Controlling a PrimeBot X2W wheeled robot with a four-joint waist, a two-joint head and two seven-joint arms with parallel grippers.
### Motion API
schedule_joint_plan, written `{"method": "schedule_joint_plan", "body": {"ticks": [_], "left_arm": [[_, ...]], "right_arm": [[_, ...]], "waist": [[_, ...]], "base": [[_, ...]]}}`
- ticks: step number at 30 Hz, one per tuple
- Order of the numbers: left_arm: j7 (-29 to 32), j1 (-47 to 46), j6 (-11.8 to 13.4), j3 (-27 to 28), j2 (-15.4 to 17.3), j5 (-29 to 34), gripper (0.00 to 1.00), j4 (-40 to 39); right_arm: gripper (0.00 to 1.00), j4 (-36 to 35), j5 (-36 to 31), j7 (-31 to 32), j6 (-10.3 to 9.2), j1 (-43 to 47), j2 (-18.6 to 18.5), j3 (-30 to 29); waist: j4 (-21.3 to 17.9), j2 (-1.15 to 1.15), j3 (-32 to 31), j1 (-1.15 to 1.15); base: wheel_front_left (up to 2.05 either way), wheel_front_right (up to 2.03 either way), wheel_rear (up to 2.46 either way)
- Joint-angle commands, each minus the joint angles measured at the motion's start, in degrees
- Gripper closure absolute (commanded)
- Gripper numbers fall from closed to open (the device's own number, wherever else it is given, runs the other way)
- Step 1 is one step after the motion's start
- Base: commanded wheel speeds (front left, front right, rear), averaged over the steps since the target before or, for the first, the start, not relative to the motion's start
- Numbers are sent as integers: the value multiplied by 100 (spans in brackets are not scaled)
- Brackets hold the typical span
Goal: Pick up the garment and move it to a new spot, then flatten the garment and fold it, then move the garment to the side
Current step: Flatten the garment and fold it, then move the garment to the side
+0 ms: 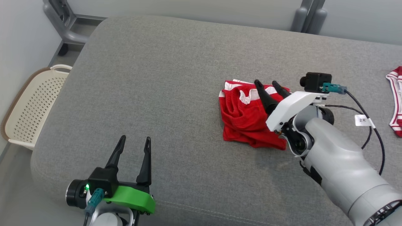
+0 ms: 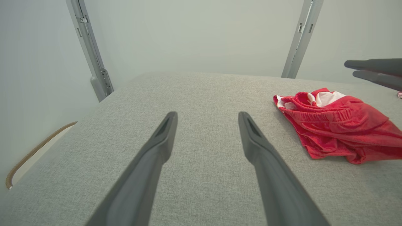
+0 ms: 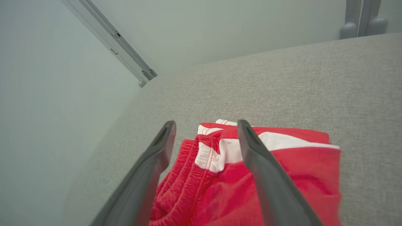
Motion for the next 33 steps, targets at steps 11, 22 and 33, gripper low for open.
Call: {"method": "schedule_joint_plan", "body": {"ticks": [11, 22, 33], "left_arm": [[-13, 132, 38, 233, 6, 217, 0, -226], [-13, 126, 35, 344, 6, 307, 0, -335], [-13, -3, 28, 229, 6, 215, 0, -285]], "right_arm": [[0, -35, -330, -454, 2, 285, -676, -162], [0, 351, -99, 121, 1, 454, -544, -92], [0, 666, 183, 419, 1, 403, -322, -48]], "waist": [[-261, 0, -58, 0], [-272, 0, 10, 0], [-63, 0, 161, 0]], "base": [[0, 0, 0], [0, 0, 0], [0, 0, 0]]}}
